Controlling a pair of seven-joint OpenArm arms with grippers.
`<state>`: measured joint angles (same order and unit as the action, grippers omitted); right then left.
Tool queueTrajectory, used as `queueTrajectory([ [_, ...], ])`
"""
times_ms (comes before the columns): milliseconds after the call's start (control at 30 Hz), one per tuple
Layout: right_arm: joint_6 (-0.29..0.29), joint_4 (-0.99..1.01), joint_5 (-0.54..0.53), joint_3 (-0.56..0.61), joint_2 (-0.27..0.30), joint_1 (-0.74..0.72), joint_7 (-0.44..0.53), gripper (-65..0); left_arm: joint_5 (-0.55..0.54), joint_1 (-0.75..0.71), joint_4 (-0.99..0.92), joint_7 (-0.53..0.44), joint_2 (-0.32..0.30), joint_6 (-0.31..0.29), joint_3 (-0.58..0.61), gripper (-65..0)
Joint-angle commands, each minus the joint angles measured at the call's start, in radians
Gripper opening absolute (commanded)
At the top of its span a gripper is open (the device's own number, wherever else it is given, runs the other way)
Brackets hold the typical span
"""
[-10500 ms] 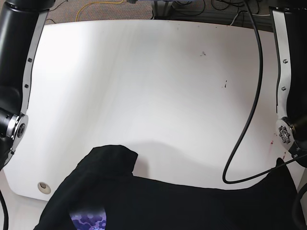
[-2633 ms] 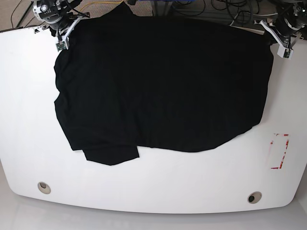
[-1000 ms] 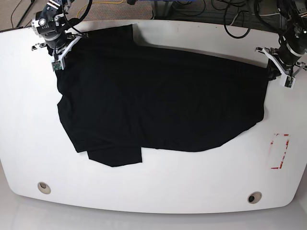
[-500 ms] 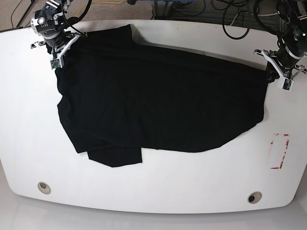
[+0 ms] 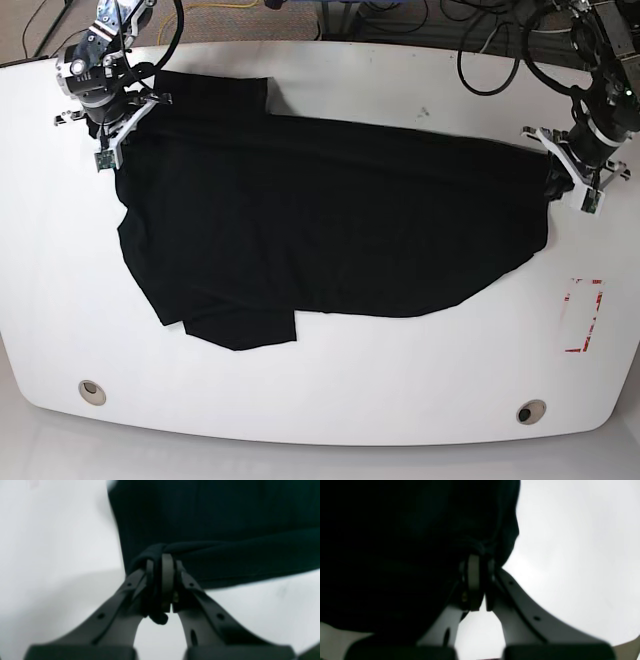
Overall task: Layout the t-shirt on the table in an organized manner, then fold the t-shirt properly
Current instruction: 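Drag the held shirt edge taut between both grippers, then release the shirt edge and reposition both grippers along it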
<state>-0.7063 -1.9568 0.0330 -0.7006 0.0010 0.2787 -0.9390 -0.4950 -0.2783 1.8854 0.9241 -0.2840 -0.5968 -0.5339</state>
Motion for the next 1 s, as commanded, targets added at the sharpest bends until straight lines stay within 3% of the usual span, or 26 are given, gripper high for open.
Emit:
queueTrajectory([
  [0,0.008,-0.011,0.006,-0.003,0.012,-0.028,0.015,-64.4,0.017,0.038,-0.042,0.002,-0.016,0.01,-0.007,-65.0],
  [533,0.008,0.101,0.005,-0.003,0.04,-0.121,0.015,-64.4,0.017,0.222,-0.307,0.0,-0.03,0.01,0.031,-65.0],
  [967,0.008,0.196,0.005,-0.003,0.043,-0.207,0.019,-64.4,0.017,0.305,-0.386,-0.003,-0.039,0.008,0.107,-64.6],
])
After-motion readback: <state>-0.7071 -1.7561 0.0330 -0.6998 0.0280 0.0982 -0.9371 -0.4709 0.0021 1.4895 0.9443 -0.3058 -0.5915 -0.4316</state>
